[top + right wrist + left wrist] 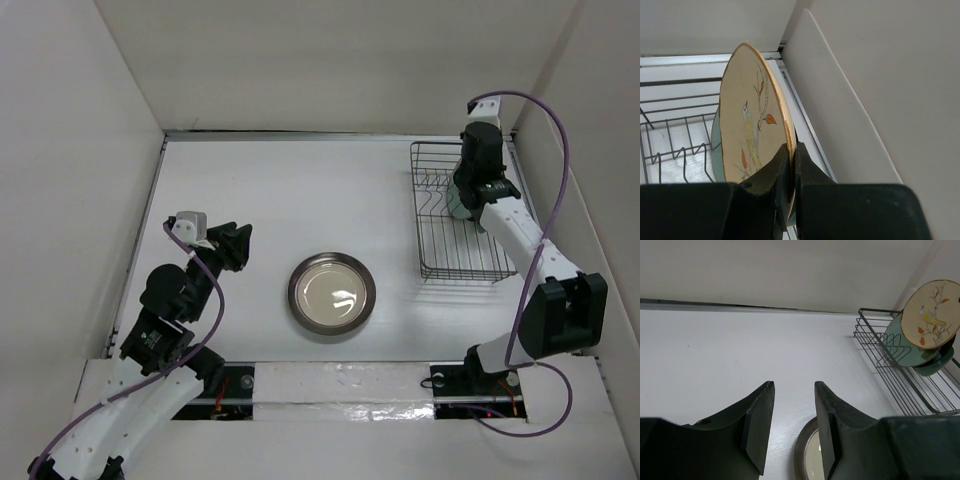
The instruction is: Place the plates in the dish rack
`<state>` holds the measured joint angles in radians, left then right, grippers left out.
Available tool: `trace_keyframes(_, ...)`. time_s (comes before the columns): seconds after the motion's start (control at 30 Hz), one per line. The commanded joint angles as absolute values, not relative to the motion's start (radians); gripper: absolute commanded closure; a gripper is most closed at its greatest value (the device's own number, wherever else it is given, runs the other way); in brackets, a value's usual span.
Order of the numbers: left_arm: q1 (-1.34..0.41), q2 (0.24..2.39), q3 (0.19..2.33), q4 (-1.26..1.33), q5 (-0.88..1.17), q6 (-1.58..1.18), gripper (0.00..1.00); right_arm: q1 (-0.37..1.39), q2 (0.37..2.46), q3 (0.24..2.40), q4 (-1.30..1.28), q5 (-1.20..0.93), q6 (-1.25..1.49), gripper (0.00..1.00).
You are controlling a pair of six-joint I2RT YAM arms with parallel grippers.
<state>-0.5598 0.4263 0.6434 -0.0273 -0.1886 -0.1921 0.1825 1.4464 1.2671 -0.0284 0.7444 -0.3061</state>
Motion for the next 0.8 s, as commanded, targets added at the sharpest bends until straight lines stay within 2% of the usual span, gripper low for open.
trace_keyframes(0.0, -0.555, 0.422, 0.641, 0.025, -0.19, -0.196, 0.65, 0.181, 1.485, 1.338, 0.135, 0.741, -0.345, 1.0)
trace_keyframes(0.47, -0.555, 0.44, 0.643, 0.025, -0.187, -0.196, 0.65, 0.236, 1.624, 1.236, 0.106, 0.773, -0.214, 1.0)
trace_keyframes(0.63, -0.555, 0.454, 0.646, 0.02, -0.178, -0.196, 0.65, 0.245, 1.609, 1.217, 0.071, 0.776, -0.123, 0.91)
trace_keyframes(0.67, -0.555, 0.454, 0.646, 0.023, -0.179, -0.196, 0.65, 0.245, 1.6, 1.212, 0.069, 0.781, -0.088, 0.82)
trace_keyframes(0.7, -0.555, 0.454, 0.646, 0.021, -0.184, -0.196, 0.65, 0.245, 1.582, 1.209, 0.063, 0.776, -0.068, 0.59)
trace_keyframes(0.77, -0.555, 0.454, 0.646, 0.012, -0.19, -0.196, 0.65, 0.245, 1.566, 1.221, 0.046, 0.743, -0.026, 0.4)
